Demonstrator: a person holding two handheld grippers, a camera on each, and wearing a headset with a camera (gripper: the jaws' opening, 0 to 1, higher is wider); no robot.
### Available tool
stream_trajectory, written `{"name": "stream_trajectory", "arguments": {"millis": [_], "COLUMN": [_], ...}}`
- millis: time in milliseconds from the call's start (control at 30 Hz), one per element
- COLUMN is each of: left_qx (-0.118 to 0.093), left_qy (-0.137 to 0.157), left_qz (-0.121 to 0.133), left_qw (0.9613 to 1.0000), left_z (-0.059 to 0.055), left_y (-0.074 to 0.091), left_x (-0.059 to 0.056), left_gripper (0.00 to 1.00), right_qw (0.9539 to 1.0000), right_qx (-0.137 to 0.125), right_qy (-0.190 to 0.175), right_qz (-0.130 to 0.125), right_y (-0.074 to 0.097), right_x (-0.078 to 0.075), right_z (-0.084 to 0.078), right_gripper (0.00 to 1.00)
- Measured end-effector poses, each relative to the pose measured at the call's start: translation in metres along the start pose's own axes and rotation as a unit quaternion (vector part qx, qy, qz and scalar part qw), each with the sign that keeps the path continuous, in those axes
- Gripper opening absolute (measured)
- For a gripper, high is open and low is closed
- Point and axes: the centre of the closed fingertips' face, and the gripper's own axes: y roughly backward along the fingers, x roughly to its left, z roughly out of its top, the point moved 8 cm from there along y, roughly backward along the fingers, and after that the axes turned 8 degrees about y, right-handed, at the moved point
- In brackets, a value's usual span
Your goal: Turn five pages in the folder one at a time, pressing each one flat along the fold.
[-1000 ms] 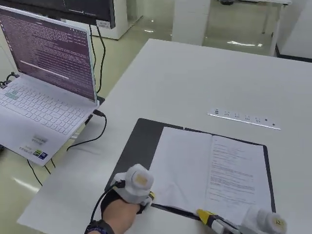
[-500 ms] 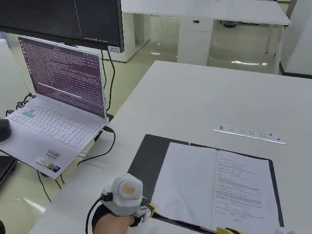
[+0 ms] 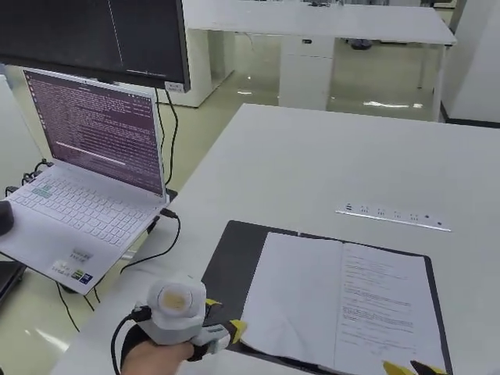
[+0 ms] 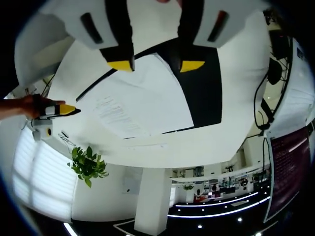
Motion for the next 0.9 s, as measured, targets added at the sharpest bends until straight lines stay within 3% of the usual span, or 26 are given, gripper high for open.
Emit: {"name": "stream_trajectory", "arguments": {"millis": [167, 400, 600, 900], "left_qx": [-0.016, -0.033, -0.035, -0.054], "left_qy": [-0.009, -0.028, -0.018, 0.009], "left_qz": [0.003, 0.005, 0.006, 0.003], "left_qw": [0.9998, 0.9990, 0.9992, 0.9985], "left_z": [0.014, 0.027, 0.021, 0.006], "left_y": [0.018, 0.040, 0.048, 0.059], "left_x": [0.000, 0.000, 0.004, -0.009], "left_gripper": [0.40, 0.48, 0.56, 0.68], "right_qw": [0.9997, 0.9993, 0.9990, 0.9984], "right_qx": [-0.008, -0.023, -0.020, -0.011], "right_qy": [0.023, 0.021, 0.018, 0.016], "right_qz": [-0.007, -0.022, -0.035, -0.052], "right_y": [0.015, 0.032, 0.049, 0.069], "right_x": [0.004, 0.009, 0.015, 0.016], "right_z": [0.009, 0.011, 0.006, -0.005], "right_gripper": [0.43, 0.50, 0.57, 0.63]}}
